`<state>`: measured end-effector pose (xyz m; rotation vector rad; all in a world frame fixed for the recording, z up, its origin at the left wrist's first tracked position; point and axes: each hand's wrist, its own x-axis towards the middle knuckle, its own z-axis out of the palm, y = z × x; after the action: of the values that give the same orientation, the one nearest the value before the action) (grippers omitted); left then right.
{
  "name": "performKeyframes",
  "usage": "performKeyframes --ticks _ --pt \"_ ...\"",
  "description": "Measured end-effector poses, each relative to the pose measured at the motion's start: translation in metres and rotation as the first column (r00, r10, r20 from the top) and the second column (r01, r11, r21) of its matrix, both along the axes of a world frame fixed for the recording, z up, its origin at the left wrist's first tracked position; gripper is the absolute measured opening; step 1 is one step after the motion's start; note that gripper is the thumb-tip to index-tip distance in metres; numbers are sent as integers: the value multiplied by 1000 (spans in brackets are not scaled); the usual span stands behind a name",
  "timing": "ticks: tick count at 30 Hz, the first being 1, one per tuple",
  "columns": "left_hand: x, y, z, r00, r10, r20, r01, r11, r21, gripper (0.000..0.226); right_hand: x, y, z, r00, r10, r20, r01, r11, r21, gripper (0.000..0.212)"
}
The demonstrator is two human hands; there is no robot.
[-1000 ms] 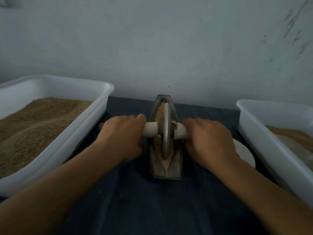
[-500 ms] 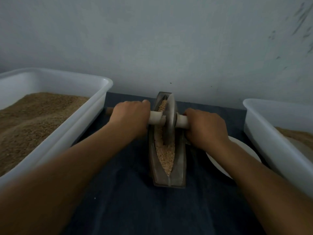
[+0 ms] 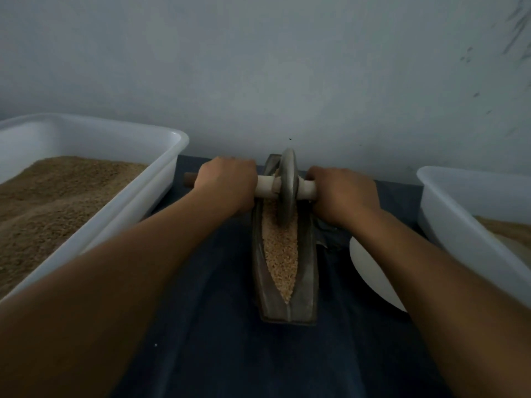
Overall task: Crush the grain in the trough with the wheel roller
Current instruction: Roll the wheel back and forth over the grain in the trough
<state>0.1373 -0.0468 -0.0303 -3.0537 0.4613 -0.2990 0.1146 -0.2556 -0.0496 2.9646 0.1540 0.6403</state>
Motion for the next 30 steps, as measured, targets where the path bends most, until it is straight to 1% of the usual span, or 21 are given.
performKeyframes --ticks 4,7,13,17,22,27,30 --pt "-15 6 -6 1000 -21 23 22 999 -24 40 -22 3 -6 995 8 95 -6 1000 -21 22" --pt "-31 10 -7 999 -18 31 19 1000 -21 38 -44 7 -9 993 26 116 -24 1000 -19 17" --pt "-65 19 -13 984 -97 151 95 995 18 43 -93 13 -10 988 72 139 -68 997 -30 19" --pt "-80 21 -12 972 -131 194 130 991 18 45 -111 15 -10 987 88 137 -86 996 -23 20" --pt "-82 19 -13 956 -144 256 138 990 42 49 -112 13 -17 989 83 120 -87 996 27 24" --pt "-64 14 -15 969 -107 224 96 994 59 44 -91 6 -21 985 80 150 -82 997 12 25" --pt "-50 10 -13 982 -56 182 46 997 59 41 -69 4 -20 987 66 144 -62 998 -33 23"
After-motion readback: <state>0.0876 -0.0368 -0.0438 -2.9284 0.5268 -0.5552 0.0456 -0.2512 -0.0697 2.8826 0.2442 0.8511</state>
